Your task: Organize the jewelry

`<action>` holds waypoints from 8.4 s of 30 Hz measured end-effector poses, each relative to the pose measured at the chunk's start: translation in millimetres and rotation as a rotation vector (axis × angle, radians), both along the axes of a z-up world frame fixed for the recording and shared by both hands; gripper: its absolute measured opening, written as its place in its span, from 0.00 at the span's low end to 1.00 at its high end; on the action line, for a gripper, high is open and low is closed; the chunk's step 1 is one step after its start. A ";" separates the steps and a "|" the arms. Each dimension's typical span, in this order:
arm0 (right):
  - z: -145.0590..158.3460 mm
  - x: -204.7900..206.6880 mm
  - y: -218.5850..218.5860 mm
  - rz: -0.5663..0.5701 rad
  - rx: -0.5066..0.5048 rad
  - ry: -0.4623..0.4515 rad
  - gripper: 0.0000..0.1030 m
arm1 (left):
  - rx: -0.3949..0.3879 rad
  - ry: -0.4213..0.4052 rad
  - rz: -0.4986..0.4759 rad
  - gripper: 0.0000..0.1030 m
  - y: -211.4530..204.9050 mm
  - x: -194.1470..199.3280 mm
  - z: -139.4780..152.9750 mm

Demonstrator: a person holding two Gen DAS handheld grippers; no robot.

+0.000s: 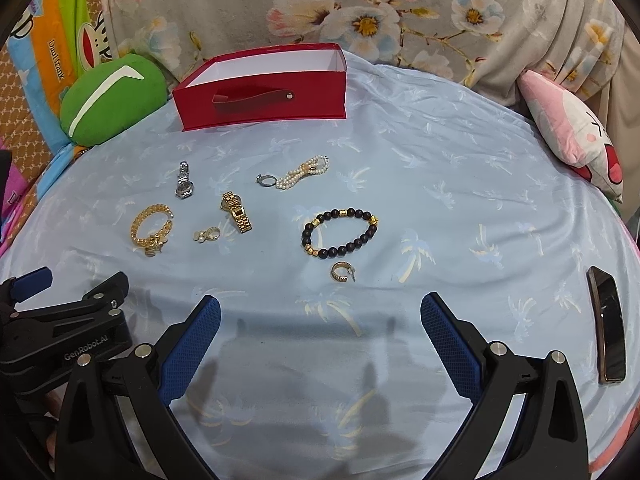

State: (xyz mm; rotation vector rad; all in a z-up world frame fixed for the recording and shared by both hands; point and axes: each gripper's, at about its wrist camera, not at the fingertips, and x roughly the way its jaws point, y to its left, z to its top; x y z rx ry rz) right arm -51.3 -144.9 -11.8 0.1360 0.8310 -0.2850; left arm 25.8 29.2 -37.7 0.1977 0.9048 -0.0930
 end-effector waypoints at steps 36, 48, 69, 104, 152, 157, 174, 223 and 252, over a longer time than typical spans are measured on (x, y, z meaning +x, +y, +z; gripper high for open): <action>-28.6 123.8 21.0 0.182 0.070 0.049 0.51 | -0.060 0.032 0.092 0.95 52.7 39.9 -14.7; -45.2 151.1 18.9 0.194 0.082 0.074 0.36 | -0.062 0.047 0.095 0.95 53.6 45.9 -22.6; -18.5 120.9 8.9 0.210 0.132 -0.018 0.10 | -0.114 0.062 0.075 0.95 48.8 50.3 -20.9; 11.1 62.7 -17.0 0.173 0.173 -0.058 0.10 | -0.186 0.039 -0.042 0.89 -9.1 103.7 -2.7; 171.2 99.1 -68.7 0.176 0.069 -0.323 0.10 | -0.256 -0.310 -0.151 0.23 13.6 111.4 197.7; 208.6 170.3 -81.6 0.212 0.088 -0.366 0.10 | -0.250 -0.398 -0.149 0.23 -5.8 146.8 240.0; 129.6 422.9 -137.8 0.189 0.308 -0.231 0.10 | -0.221 -0.213 -0.113 0.23 -99.3 380.3 173.5; 98.3 153.9 -87.4 0.260 0.195 -0.272 0.47 | -0.156 -0.193 0.006 0.76 14.4 197.3 92.5; 55.4 2.3 -19.6 0.302 0.229 -0.181 0.47 | -0.280 -0.172 -0.010 0.88 10.4 101.1 61.8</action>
